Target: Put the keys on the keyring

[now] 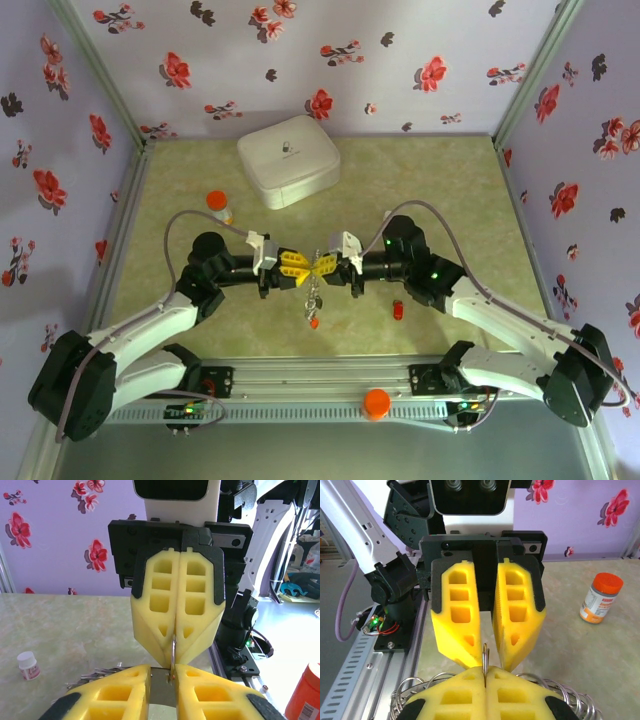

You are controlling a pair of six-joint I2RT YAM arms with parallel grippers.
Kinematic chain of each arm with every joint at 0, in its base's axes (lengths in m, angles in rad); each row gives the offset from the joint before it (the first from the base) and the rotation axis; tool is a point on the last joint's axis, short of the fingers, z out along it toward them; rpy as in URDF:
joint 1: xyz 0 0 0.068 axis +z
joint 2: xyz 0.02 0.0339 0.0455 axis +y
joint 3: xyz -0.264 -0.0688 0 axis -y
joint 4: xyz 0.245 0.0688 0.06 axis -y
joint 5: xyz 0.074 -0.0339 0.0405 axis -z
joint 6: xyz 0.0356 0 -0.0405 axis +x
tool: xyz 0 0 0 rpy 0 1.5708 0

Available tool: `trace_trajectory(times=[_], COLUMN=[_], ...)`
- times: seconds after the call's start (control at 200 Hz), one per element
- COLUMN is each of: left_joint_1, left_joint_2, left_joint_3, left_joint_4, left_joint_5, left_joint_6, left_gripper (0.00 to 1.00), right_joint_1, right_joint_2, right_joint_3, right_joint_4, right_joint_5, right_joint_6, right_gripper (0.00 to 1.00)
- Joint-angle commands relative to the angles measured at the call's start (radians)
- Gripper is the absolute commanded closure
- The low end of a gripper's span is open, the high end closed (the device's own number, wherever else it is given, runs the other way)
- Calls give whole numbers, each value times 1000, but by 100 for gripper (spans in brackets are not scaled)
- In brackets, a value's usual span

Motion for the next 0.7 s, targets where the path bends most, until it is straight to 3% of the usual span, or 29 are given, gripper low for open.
trace_trajectory(times=[0.0,0.22,0.27,0.35,0.395,0.51,0.695], left_joint_1=[-7,-9,-9,-13,-22,-64,-115], left_joint_2=[-12,-20,-25,-49,-71,-108,-92], left_joint_3=[22,29,33,42,56,133,219], left_joint_4=[19,-9,-27,-93,-173,-471,-677], left_joint_5=[16,15,7,-38,-89,-216,-327], left_joint_6=[11,51,67,105,147,326,455], left_gripper=[81,100,100,100,100,100,100], right_joint_1=[13,21,19,20,23,31,55], right_joint_2=[4,14,12,-9,-23,-44,-43], right_joint_3=[15,13,13,6,2,20,30], right_joint_4=[7,36,24,-24,-65,-182,-191], right_joint_5=[-2,-5,25,120,199,309,335], right_joint_6=[-20,-5,-7,-48,-88,-181,-213], right_gripper=[100,100,100,73,68,67,69])
